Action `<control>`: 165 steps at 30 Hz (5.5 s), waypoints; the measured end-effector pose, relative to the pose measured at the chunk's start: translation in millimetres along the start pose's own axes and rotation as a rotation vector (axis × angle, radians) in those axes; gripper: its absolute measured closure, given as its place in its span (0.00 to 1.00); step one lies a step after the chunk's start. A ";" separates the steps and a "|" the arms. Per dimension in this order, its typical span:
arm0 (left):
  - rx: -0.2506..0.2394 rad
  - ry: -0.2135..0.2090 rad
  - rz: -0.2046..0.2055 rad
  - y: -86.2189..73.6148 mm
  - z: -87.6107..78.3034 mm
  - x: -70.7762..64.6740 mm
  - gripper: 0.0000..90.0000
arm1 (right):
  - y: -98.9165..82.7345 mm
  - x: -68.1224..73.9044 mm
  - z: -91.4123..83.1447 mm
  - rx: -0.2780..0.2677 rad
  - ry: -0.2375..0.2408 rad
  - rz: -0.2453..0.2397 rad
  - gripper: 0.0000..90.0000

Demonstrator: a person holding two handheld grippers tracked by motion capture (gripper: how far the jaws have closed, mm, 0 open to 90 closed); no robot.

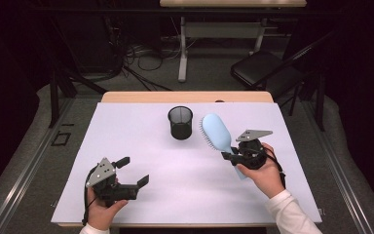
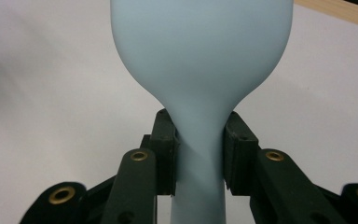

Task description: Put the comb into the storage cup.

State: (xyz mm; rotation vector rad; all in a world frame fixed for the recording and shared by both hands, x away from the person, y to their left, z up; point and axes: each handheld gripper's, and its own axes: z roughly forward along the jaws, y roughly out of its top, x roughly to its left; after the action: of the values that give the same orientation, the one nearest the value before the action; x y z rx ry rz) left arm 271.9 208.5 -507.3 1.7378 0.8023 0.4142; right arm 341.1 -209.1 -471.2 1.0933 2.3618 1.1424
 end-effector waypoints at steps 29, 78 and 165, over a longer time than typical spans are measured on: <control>0.001 -0.001 -0.005 0.4 -1.0 1.2 0.04 | 20.3 23.1 16.9 -0.135 0.061 -0.033 0.77; 0.062 -0.166 -0.140 84.6 47.5 8.3 0.04 | 7.4 41.1 15.9 -0.232 0.033 -0.109 0.77; 0.214 -0.272 -0.215 146.4 132.0 -17.9 0.14 | 3.4 49.6 21.5 -0.257 -0.010 -0.158 0.77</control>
State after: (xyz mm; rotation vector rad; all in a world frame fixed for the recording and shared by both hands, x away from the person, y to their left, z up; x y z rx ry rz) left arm 388.1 82.0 -409.1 1.8316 0.8466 -0.0554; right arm 321.6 -159.3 -479.5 0.8086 2.1737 1.3319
